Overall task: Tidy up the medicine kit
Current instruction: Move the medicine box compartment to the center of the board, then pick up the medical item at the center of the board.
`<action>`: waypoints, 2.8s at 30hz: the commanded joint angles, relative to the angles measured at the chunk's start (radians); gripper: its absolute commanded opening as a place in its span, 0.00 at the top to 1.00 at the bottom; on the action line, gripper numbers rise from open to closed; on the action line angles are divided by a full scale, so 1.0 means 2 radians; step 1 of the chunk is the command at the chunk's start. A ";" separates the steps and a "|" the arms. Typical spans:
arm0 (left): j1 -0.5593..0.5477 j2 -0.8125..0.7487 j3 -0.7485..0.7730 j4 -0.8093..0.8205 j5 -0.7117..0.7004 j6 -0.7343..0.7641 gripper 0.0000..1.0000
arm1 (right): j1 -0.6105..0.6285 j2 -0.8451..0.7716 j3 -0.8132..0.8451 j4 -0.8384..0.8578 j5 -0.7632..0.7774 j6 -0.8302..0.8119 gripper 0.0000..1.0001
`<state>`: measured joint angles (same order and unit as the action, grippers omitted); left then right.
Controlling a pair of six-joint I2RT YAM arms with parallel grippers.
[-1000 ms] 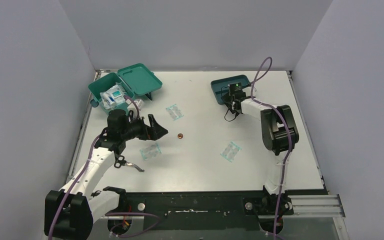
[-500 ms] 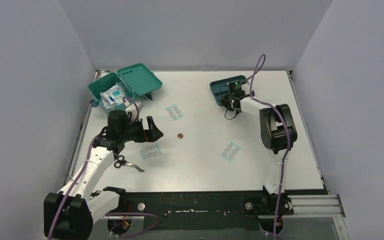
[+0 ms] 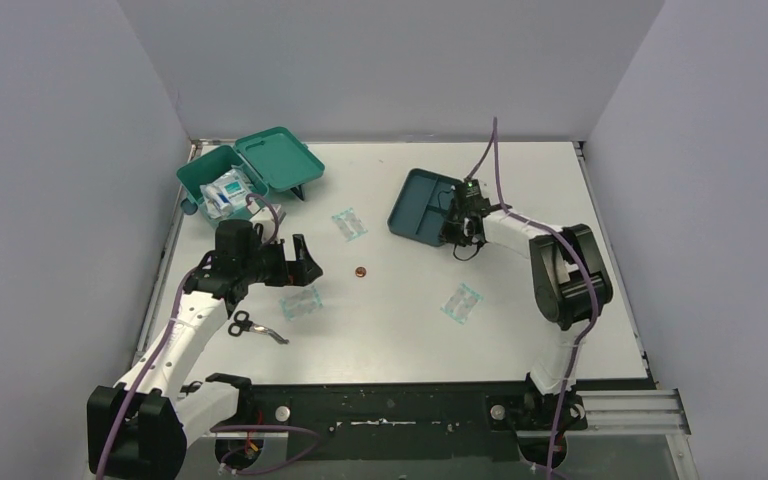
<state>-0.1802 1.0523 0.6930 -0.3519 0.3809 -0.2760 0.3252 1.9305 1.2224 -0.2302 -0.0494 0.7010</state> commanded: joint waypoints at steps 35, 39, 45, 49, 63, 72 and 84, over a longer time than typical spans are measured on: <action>-0.025 -0.028 -0.002 0.033 0.034 0.011 0.16 | -0.020 -0.308 -0.227 -0.083 -0.088 -0.092 0.48; -0.025 -0.027 -0.002 0.034 0.038 0.010 0.15 | -0.038 -0.320 -0.247 -0.074 -0.095 -0.088 0.48; -0.025 -0.028 -0.002 0.037 0.040 0.010 0.16 | -0.046 -0.297 -0.226 -0.084 -0.087 -0.107 0.53; -0.025 -0.026 -0.003 0.036 0.040 0.009 0.16 | -0.036 -0.254 -0.171 -0.146 -0.012 -0.081 0.58; -0.026 -0.034 -0.003 0.035 0.041 0.010 0.16 | 0.043 -0.153 -0.001 -0.354 0.149 0.181 0.62; -0.026 -0.040 -0.004 0.035 0.043 0.011 0.16 | 0.060 -0.071 0.059 -0.431 0.128 0.311 0.63; -0.026 -0.041 -0.004 0.035 0.043 0.011 0.16 | 0.059 -0.035 0.064 -0.427 0.130 0.361 0.63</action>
<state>-0.2276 0.9894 0.6830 -0.3252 0.4385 -0.2722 0.4400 1.8481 1.3140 -1.0710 0.1802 1.3640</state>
